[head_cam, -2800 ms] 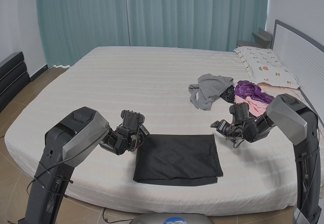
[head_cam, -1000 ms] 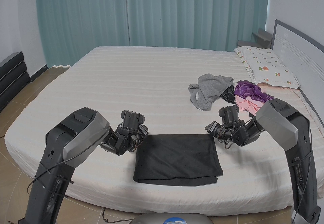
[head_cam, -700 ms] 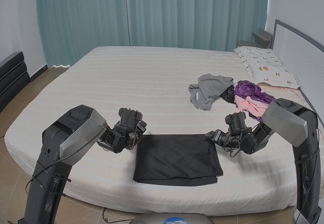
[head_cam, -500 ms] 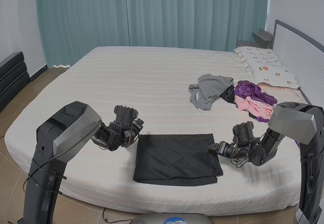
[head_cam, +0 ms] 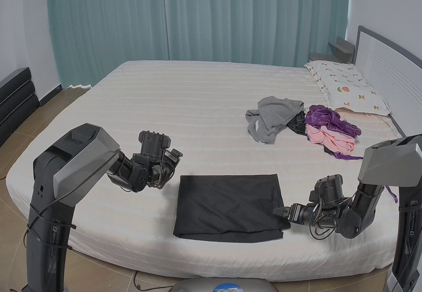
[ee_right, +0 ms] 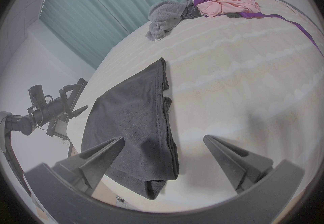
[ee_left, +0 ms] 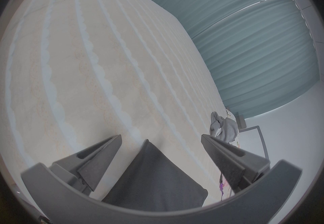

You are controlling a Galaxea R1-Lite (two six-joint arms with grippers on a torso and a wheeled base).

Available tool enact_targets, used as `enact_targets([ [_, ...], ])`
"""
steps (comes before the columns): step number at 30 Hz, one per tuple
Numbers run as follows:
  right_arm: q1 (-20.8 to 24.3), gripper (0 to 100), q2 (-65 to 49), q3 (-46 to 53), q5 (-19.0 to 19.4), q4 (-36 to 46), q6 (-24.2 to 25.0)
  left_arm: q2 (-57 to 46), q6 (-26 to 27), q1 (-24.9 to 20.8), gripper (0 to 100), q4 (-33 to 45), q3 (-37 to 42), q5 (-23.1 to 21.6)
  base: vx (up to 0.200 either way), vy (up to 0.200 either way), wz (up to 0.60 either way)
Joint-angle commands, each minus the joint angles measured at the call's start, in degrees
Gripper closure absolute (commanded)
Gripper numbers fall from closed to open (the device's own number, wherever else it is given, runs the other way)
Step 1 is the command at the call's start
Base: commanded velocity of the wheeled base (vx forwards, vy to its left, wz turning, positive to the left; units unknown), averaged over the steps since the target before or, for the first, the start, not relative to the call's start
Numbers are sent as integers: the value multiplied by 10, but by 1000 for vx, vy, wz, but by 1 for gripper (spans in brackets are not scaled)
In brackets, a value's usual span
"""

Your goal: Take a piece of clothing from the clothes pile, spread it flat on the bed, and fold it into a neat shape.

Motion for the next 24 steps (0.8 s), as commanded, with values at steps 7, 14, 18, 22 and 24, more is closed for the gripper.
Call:
enact_targets([
  [7, 8, 0, 7, 5, 3, 1, -1, -4, 1, 1, 0, 0, -3, 0, 0, 0, 0],
  [14, 4, 100, 0, 21, 2, -2, -1, -3, 1, 1, 0, 0, -4, 0, 0, 0, 0],
  [18, 1, 100, -7, 26, 2, -2, -1, -3, 1, 1, 0, 0, -4, 0, 0, 0, 0],
  [22, -1, 100, -12, 29, 2, 0, -1, -3, 1, 1, 0, 0, -4, 0, 0, 0, 0],
  [24, 0, 100, -12, 29, 2, 0, -1, -3, 1, 1, 0, 0, -4, 0, 0, 0, 0],
])
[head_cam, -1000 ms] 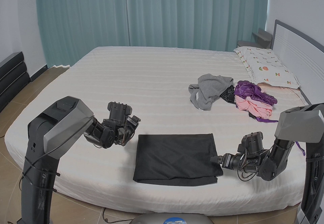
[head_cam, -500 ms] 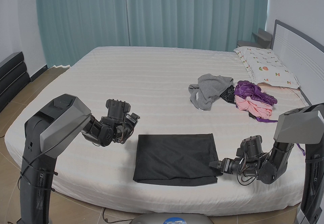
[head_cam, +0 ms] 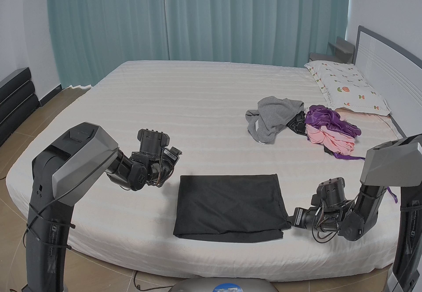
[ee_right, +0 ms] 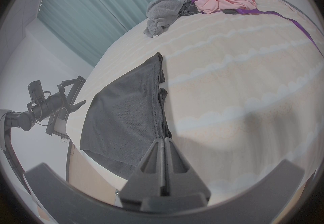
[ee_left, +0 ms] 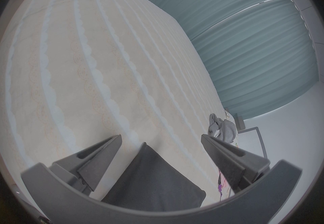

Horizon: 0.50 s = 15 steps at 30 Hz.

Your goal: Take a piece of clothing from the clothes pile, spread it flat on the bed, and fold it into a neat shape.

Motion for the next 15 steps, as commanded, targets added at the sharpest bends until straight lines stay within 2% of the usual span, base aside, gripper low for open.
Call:
enact_targets([
  [1, -1, 100, -4, 2, 0, 0, -1, 1, 0, 0, 0, 0, 0, 0, 0, 0, 0],
  [15, -9, 100, -23, 11, 0, 5, -6, 2, -1, 1, 0, 0, -1, 0, 0, 0, 0],
])
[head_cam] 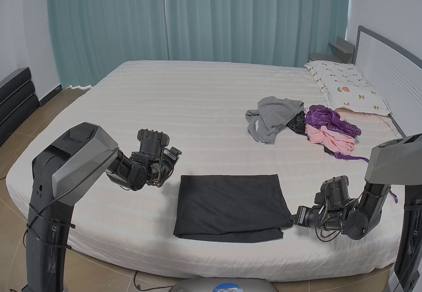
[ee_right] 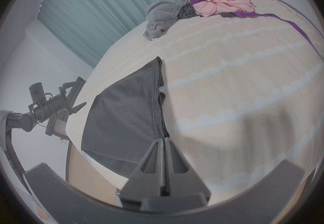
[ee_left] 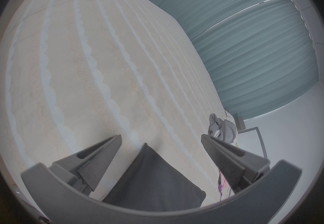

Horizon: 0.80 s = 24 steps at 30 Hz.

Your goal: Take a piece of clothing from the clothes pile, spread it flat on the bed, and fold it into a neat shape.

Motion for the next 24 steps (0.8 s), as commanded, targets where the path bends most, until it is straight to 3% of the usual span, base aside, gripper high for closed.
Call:
enact_targets([
  [1, -1, 100, -5, 1, 0, 0, -1, 1, -1, 0, 0, 0, -1, 0, 0, 0, 0],
  [11, -1, 100, 3, 7, 0, 1, -18, 1, -1, 0, 0, 0, -1, 0, 0, 0, 0],
  [12, -1, 0, 3, 5, 0, 2, -23, 1, -1, 0, 0, 0, -1, 0, 0, 0, 0],
  [19, -9, 0, -2, -50, 2, 21, -22, 1, -1, 0, 0, 0, -1, 0, 0, 0, 0],
  [24, -22, 0, 33, -204, -4, 117, -2, 1, -1, 0, 0, 0, -1, 0, 0, 0, 0],
])
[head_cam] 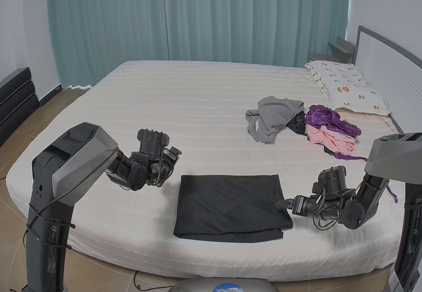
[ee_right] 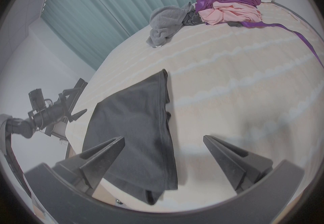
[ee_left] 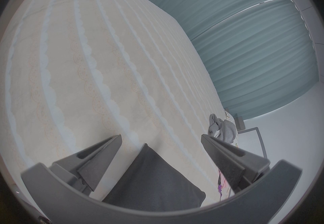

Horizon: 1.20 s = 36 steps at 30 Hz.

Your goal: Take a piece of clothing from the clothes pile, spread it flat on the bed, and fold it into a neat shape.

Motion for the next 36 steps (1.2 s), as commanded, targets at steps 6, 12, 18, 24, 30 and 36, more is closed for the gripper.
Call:
enact_targets([
  [6, -12, 0, 95, -284, -6, 143, 69, 1, 0, 0, 0, 0, 0, 0, 0, 0, 0],
  [12, -12, 0, 137, -387, -5, 203, 109, 1, 0, 0, 0, 0, 0, 0, 0, 0, 0],
  [18, -11, 0, 160, -439, -6, 237, 122, 1, 0, 0, 0, 0, 0, 0, 0, 0, 0],
  [24, -10, 0, 161, -457, -8, 271, 122, 1, 0, 0, 0, 0, 0, 0, 0, 0, 0],
  [30, -10, 100, 172, -474, -18, 272, 123, 1, 0, 0, 0, 0, 0, 0, 0, 0, 0],
  [36, -13, 100, 174, -479, -35, 273, 123, 1, 0, 0, 0, 0, 0, 0, 0, 0, 0],
])
